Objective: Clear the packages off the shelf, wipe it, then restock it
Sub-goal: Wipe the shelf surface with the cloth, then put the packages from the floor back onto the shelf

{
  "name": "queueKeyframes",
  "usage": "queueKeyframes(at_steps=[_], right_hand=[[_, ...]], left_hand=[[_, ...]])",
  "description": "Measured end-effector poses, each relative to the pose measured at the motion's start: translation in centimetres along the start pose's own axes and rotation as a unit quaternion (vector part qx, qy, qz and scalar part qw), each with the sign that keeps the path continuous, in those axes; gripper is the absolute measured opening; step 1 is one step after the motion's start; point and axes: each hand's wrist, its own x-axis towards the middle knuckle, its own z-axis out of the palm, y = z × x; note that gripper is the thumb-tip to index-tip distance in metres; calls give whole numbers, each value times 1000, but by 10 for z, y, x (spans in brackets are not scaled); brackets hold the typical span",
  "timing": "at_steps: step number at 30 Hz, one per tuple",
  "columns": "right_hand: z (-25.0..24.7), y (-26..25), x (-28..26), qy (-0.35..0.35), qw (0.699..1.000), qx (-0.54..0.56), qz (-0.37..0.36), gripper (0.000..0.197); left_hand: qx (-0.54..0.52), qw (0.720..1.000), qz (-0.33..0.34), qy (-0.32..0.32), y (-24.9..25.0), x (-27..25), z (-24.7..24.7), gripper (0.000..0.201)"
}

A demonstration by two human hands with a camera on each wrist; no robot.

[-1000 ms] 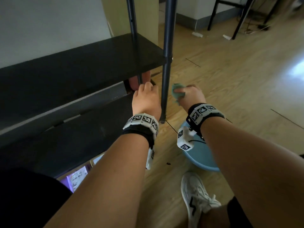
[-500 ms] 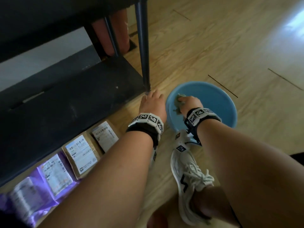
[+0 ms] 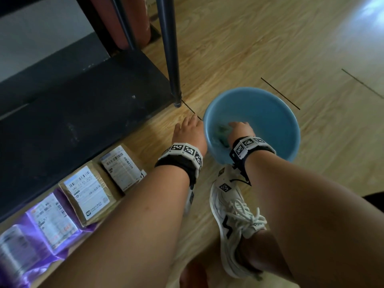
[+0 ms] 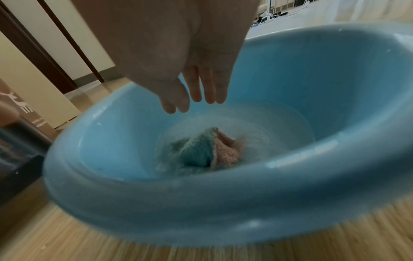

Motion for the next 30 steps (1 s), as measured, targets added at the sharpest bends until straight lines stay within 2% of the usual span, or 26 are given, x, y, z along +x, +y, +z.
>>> queueKeyframes(at_steps=[7,11,15,18,21,24,30], right_hand=[[-17,-15,-29,28,999,23,-19,52],[-24,-29,-51,46,997,26,-52,47],[-25,-52,-74,43,994,32,-91,51],[-14,-76,-90,38,990,39,-129,53],[4,-97,-102,19,987,44,-156,56],[29,-117,-110,-8,983,45,-180,55],[76,-153,-114,-71,974,2,-214,53]], left_hand=[[1,999,-25,38,-13,-17,-10,61],[-9,997,-46,59,-24,-35,-22,62],[-16,994,-71,83,-43,-59,-28,60],[-41,989,-111,85,-63,-78,-28,62],[-92,977,-179,69,-89,-96,-18,63],[-133,960,-236,71,-119,-108,-1,56],[-205,930,-302,40,-163,-116,27,50]])
